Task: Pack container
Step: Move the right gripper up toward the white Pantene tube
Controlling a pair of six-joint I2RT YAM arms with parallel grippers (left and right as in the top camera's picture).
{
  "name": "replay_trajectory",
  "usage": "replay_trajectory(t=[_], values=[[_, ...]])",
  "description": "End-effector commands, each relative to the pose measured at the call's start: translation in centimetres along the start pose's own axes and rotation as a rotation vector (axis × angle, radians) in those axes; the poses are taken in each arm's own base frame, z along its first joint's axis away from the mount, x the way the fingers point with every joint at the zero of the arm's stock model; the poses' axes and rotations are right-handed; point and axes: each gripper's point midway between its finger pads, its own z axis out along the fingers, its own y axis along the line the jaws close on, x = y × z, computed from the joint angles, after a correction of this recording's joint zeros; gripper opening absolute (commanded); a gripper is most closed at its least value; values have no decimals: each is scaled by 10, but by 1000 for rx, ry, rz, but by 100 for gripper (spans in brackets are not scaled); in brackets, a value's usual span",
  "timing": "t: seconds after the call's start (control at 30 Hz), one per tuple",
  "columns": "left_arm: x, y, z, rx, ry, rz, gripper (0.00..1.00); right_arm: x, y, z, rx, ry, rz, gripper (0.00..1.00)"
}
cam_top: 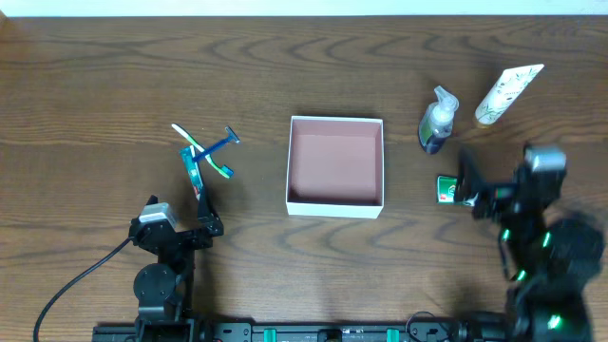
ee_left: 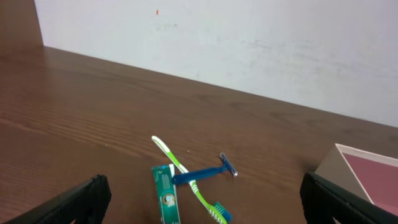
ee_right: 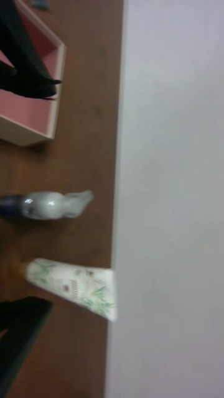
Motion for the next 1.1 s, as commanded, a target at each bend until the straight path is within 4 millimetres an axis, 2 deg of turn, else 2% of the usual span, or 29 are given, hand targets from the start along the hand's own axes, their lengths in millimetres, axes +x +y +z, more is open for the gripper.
replay_trajectory(t=[0.0,0.17,0.23,0.33,0.43,0.57,0.63,0.83,1.07], values=[[18,7,1,-26,55,14,98,-24,12,30,-85,140,4,99],[18,7,1,-26,55,14,98,-45,22,66,-160,372,67,99],[18,7,1,-26,55,14,98,-51,33,75,-237,441,90,99],[18,7,1,-26,55,14,98,-53,44,85,-311,498,124,99],[18,7,1,-26,55,14,98,-44,48,92,-345,533,158,99],[18,7,1,-26,55,14,98,-38,47,94,-342,553,141,99],[18,7,1,-26,55,14,98,-34,39,93,-278,577,181,99],[18,7,1,-26,55,14,98,-19,-8,88,77,641,329,99],[18,7,1,-26,55,14,98,-44,-40,79,241,598,443,99]])
